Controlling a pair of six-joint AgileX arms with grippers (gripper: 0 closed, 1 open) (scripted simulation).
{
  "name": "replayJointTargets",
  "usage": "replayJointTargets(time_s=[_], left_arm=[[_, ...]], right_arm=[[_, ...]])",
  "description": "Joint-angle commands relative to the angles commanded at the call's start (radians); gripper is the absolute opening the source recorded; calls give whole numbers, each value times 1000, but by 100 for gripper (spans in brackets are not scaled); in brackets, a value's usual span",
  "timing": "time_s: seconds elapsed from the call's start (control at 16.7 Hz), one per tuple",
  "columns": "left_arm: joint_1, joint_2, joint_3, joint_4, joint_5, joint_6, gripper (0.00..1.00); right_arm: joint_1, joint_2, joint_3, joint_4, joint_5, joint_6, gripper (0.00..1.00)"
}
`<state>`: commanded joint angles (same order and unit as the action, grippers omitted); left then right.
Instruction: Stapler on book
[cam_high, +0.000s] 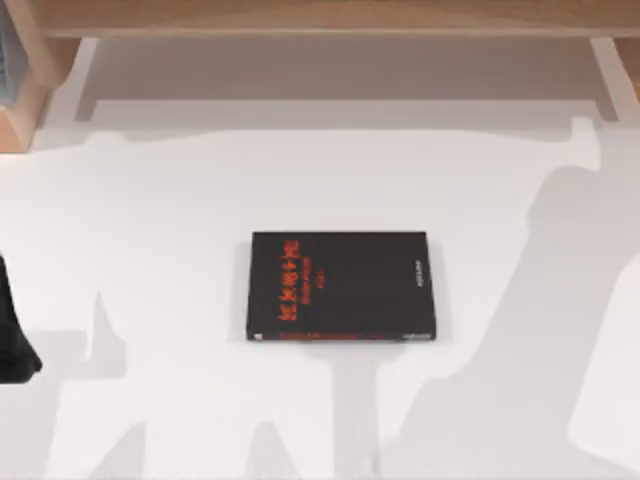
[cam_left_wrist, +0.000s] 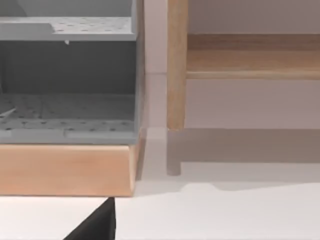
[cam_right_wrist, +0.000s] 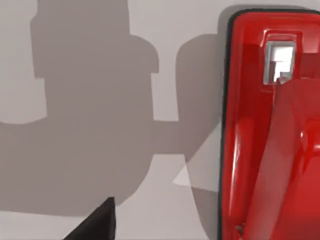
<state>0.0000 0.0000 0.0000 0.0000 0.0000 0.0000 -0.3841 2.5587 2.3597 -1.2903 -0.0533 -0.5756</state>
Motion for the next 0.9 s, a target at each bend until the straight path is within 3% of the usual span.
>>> replayJointTargets(time_s=[0.6,0.9], left_arm=[[0,0,0,0,0,0,100],[0,0,0,0,0,0,100]], right_arm=[[9,83,76,9,6,12,100],[9,83,76,9,6,12,62]])
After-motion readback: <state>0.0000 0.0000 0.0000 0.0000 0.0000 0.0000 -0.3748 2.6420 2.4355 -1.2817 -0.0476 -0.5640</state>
